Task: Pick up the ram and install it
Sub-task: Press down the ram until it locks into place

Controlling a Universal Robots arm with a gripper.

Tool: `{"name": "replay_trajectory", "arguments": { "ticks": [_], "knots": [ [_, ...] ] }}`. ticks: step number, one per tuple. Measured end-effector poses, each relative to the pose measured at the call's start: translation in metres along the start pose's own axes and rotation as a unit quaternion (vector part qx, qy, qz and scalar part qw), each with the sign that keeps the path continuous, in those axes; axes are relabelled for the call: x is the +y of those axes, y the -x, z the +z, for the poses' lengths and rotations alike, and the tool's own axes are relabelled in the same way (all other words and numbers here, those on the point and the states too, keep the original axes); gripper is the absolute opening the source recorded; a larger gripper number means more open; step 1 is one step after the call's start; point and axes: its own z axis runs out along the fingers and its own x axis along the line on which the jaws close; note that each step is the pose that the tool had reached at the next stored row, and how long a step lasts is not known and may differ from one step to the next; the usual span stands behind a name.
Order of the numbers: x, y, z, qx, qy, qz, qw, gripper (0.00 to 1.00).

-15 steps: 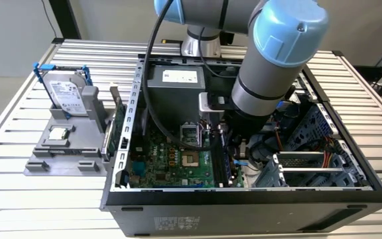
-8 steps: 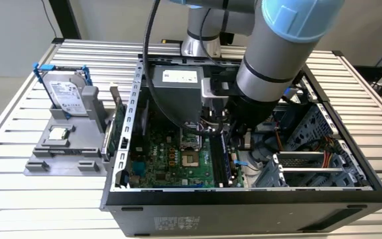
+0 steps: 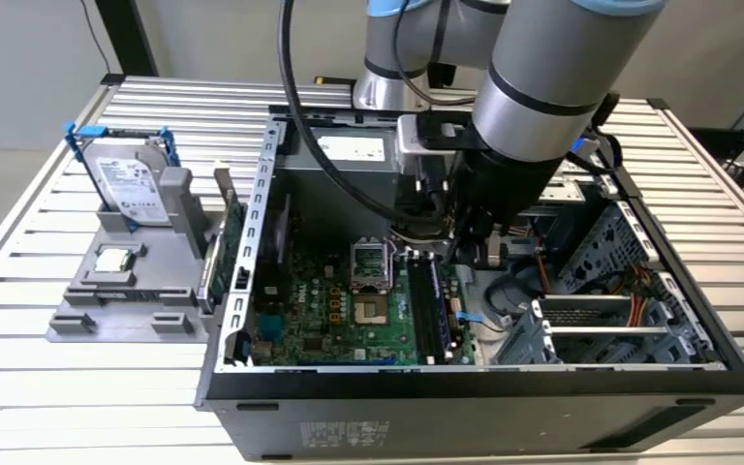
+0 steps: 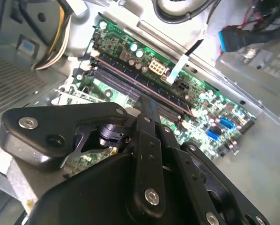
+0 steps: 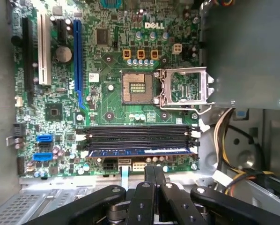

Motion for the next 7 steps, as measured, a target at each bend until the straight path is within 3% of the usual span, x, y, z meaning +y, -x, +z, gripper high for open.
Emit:
{"name": "replay_trajectory", "arguments": {
  "ticks": [7],
  "knots": [
    [0.0000, 0.0001, -0.0004, -0.0003, 0.0000, 0.000, 1.00000, 0.00]
  ]
}}
